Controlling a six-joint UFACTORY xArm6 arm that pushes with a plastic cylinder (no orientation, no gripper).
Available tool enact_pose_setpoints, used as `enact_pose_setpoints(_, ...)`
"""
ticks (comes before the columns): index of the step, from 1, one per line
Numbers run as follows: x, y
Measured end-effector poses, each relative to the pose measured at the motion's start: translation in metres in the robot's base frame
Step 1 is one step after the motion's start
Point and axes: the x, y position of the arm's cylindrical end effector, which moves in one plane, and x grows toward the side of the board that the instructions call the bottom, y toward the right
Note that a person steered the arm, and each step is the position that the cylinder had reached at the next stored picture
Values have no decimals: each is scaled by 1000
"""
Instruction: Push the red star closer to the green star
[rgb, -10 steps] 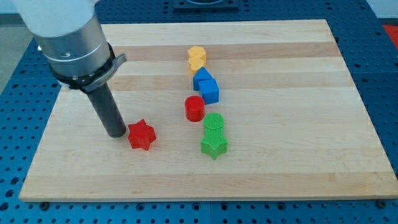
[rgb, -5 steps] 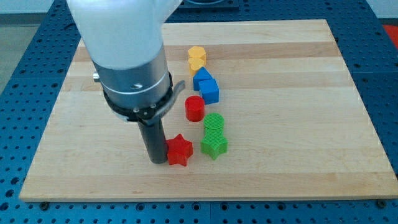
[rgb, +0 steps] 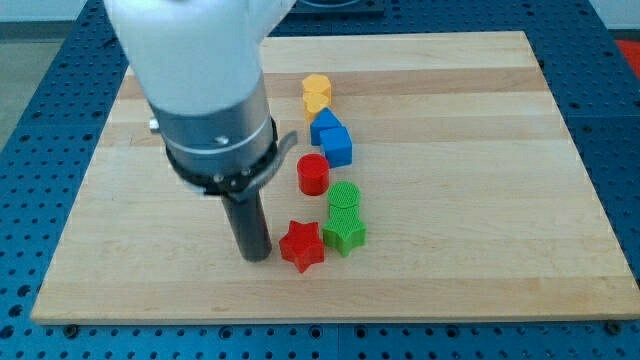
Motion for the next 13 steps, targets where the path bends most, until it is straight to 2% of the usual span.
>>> enact_pose_setpoints(2,-17,17)
enact_pose_setpoints(6,26,39)
enact_pose_setpoints(8,29,9)
enact_pose_setpoints(13,51,40)
